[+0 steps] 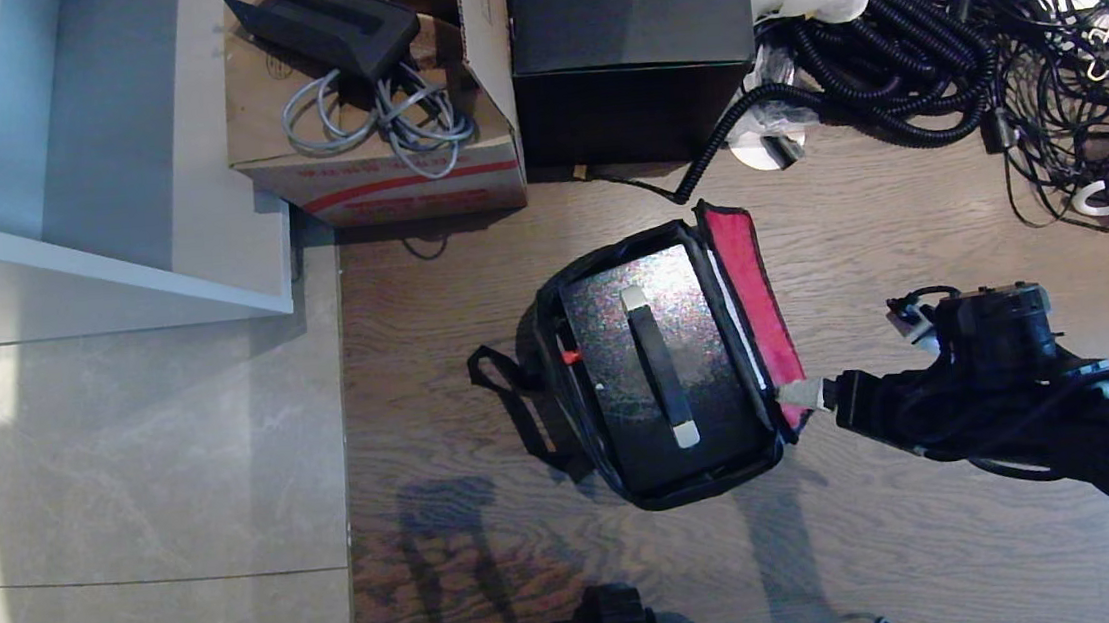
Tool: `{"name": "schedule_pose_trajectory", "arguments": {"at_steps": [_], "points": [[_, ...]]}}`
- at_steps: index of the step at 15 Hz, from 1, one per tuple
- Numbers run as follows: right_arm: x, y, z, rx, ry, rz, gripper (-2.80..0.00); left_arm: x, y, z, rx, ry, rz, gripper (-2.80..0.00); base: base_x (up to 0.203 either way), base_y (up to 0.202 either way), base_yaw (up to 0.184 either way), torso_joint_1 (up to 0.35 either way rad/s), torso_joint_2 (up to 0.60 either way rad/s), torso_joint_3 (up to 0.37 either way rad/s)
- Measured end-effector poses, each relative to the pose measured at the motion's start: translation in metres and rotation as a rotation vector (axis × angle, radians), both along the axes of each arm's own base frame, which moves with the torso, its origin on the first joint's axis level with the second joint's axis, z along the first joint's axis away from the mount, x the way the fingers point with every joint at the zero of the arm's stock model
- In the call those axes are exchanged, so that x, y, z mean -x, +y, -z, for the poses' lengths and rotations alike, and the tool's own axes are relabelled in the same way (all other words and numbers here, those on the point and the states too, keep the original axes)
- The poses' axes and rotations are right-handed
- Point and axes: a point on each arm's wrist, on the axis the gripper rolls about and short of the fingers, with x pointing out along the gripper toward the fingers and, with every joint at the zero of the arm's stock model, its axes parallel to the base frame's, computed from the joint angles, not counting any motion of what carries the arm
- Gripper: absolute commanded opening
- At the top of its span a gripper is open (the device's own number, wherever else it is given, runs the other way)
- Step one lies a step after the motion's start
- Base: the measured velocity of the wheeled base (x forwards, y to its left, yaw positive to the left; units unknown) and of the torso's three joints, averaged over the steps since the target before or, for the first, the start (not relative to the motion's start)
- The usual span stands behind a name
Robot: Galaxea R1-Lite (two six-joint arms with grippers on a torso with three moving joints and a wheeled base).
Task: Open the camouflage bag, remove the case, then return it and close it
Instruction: Close the top of the storage box
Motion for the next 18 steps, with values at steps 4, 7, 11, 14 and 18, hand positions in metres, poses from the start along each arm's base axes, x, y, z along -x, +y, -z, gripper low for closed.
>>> {"name": "schedule_pose_trajectory", "arguments": {"at_steps": [4, 7, 11, 14, 18], "points": [[-0.020, 0.003, 0.012, 0.088, -0.009, 0.043, 0.00, 0.000, 0.000, 0.000, 0.000, -0.001, 0.000, -2.80, 0.000, 0.000, 0.000, 0.000, 0.00, 0.000], [-0.028, 0.004, 0.018, 0.095, -0.001, 0.041, 0.00, 0.000, 0.000, 0.000, 0.001, 0.000, 0.000, -2.80, 0.000, 0.000, 0.000, 0.000, 0.00, 0.000], [-0.031, 0.004, 0.027, 0.140, 0.009, 0.059, -2.80, 0.000, 0.000, 0.000, 0.000, -0.001, 0.000, -2.80, 0.000, 0.000, 0.000, 0.000, 0.00, 0.000], [-0.030, 0.004, 0.029, 0.147, 0.032, 0.058, -2.80, 0.000, 0.000, 0.000, 0.000, -0.001, 0.000, -2.80, 0.000, 0.000, 0.000, 0.000, 0.00, 0.000], [-0.030, 0.004, 0.025, 0.163, 0.005, 0.049, -2.80, 0.000, 0.000, 0.000, 0.001, 0.000, 0.000, -2.80, 0.000, 0.000, 0.000, 0.000, 0.00, 0.000]]}}
